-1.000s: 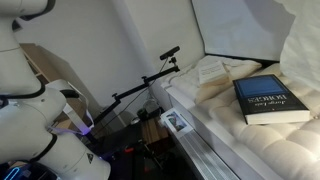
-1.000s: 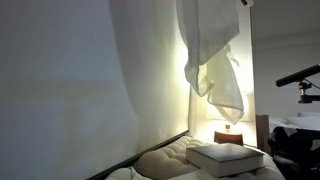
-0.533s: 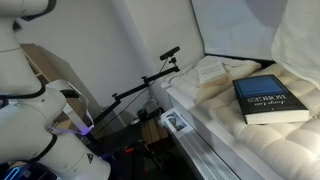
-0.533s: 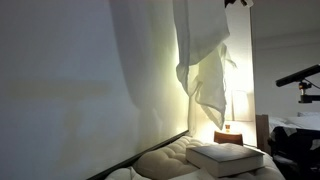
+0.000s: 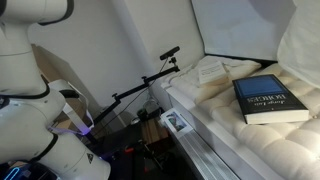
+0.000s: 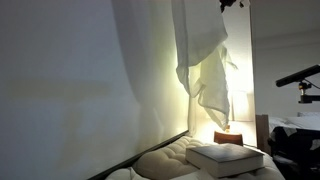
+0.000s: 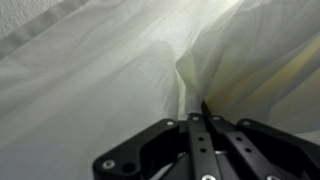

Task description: Draw the curtain to the right

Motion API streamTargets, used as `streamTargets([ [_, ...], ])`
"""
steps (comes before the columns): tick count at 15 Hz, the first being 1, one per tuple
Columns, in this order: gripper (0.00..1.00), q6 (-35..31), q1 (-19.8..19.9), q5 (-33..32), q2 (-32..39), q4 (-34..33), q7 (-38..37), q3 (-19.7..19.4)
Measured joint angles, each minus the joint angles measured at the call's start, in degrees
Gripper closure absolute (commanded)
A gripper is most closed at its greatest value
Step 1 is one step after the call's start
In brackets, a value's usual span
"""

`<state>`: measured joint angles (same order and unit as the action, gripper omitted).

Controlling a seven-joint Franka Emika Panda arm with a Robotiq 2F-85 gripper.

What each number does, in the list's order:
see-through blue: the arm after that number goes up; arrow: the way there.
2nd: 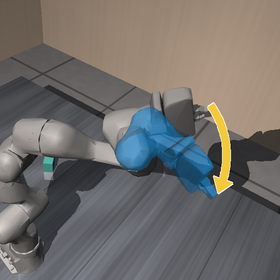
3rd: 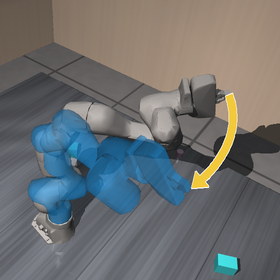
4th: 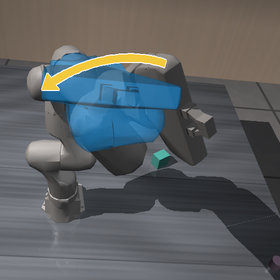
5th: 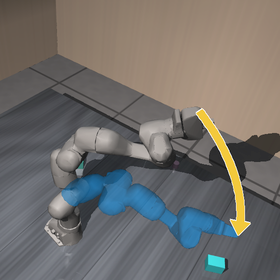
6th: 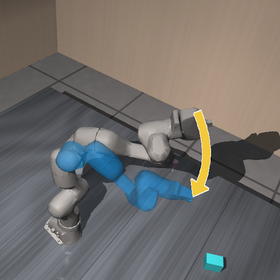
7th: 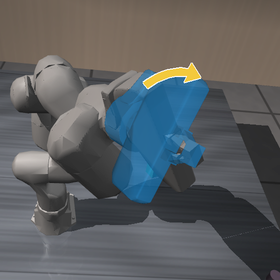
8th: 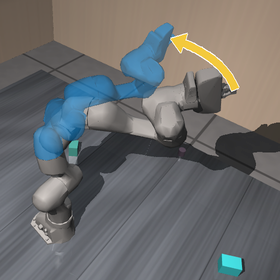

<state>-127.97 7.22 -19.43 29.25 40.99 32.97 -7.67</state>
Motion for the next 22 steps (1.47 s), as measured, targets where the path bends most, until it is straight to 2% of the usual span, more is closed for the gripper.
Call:
streamTargets([
  [3, 1.0, 4.2, -1.7, -3.0, 3.2, -3.8, -4.7, -1.7],
  [7, 1.0, 9.8, -2.7, -3.6, 6.9, -8.5, -6.3, -2.1],
  [9, 0.71, 14.1, -2.7, -2.8, 7.8, -10.7, -6.4, -2.0],
  [13, 0.41, 22.1, -2.4, 0.4, 8.5, -14.3, -6.5, -1.8],
  [18, 0.05, 28.3, -1.8, 3.3, 9.1, -17.8, -6.5, -1.1],
  [19, 0.0, 28.5, -1.7, 3.6, 9.0, -17.8, -6.5, -0.9],
  [22, 0.0, 29.3, -1.5, 4.1, 9.1, -17.8, -6.5, -0.8],
])
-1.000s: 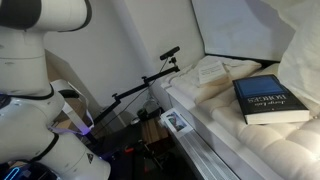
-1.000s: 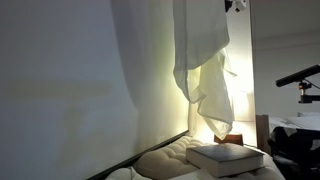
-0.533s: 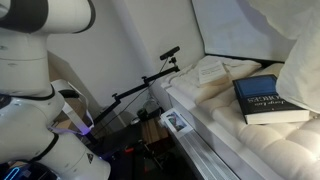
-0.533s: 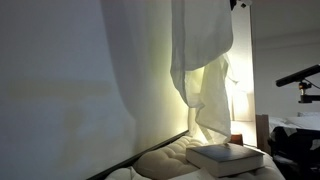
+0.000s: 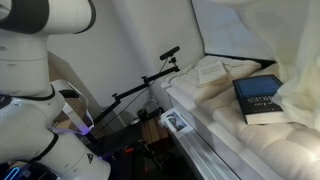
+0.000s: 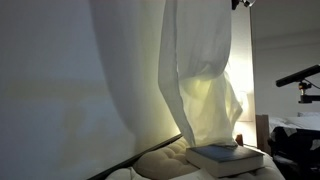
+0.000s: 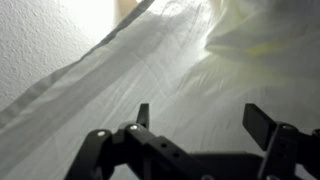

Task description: Draw the curtain to the right

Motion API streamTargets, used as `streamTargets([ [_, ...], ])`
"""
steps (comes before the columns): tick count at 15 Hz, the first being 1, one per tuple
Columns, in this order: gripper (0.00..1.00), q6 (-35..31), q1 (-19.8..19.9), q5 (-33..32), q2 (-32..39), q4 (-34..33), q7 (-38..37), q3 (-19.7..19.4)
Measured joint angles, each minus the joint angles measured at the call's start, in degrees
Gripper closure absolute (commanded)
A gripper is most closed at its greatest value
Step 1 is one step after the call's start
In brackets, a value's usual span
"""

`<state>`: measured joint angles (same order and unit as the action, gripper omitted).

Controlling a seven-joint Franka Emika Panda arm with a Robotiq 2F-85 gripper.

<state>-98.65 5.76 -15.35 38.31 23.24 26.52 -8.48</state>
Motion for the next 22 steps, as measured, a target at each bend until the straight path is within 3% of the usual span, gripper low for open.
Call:
streamTargets([
  [8, 0.0, 1.5, 0.3, 1.0, -1.5, -0.3, 0.8, 0.7],
  [15, 0.0, -2.2, 0.7, 0.7, -0.4, -1.7, 10.4, 0.7],
  [22, 0.0, 2.9, 4.1, 1.1, 0.9, -1.8, 23.2, 0.7],
])
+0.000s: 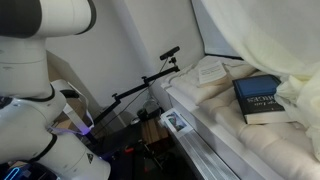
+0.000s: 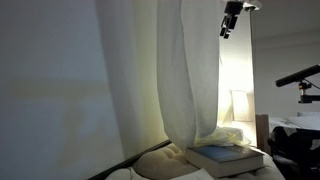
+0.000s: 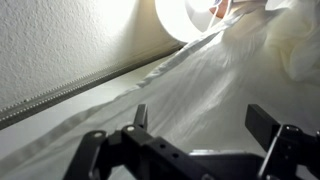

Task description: Draw the curtain to the right

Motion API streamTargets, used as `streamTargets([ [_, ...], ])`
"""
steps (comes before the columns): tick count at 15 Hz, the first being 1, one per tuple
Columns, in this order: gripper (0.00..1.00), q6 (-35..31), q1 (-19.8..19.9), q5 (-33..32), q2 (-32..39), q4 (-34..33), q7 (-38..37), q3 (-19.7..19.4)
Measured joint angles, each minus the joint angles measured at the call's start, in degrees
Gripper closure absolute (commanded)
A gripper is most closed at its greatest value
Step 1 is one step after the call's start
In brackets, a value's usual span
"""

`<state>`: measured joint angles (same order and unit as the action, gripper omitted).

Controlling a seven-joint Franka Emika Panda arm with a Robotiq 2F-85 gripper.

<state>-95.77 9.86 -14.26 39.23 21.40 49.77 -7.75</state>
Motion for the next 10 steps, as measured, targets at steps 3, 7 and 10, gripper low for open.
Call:
streamTargets([
  [3, 0.0, 0.9, 1.1, 0.0, -0.3, 0.0, 4.3, 0.0],
  [7, 0.0, -2.8, 1.4, -0.7, -0.3, -0.6, 4.9, -0.8],
  [10, 0.0, -2.8, 1.4, -0.7, -0.3, -0.6, 4.9, -0.8],
])
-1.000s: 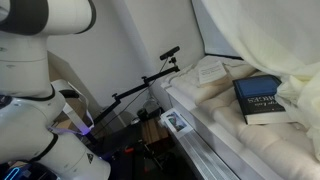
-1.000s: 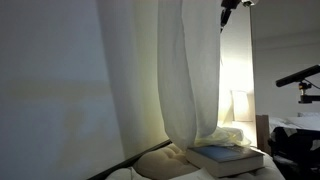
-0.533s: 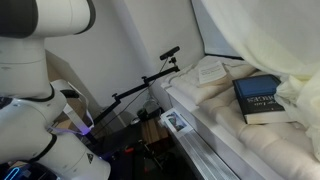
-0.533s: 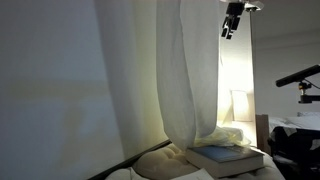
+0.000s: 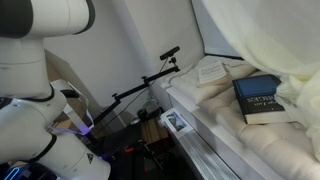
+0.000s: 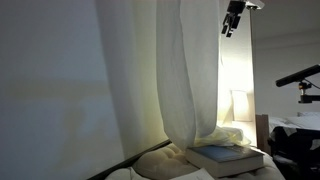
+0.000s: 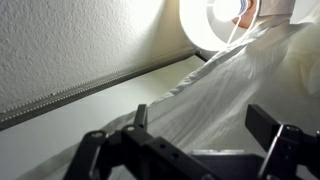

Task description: Draw the curtain to the right

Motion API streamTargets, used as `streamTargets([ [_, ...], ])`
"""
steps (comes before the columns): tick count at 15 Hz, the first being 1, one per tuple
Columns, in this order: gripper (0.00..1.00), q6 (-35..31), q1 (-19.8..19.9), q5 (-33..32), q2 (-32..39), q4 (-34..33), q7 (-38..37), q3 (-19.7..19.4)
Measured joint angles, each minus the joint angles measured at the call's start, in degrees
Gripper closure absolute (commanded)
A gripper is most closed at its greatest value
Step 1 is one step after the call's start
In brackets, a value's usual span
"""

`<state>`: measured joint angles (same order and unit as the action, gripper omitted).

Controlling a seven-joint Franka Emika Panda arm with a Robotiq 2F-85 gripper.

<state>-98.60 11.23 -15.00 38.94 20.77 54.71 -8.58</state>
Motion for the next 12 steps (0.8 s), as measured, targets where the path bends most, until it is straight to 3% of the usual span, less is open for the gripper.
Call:
streamTargets([
  [3, 0.0, 0.7, -0.6, -0.4, 0.1, 1.0, 0.8, -0.1],
  [12, 0.0, 15.6, -7.6, -6.0, 7.3, 1.0, 14.5, -0.3],
])
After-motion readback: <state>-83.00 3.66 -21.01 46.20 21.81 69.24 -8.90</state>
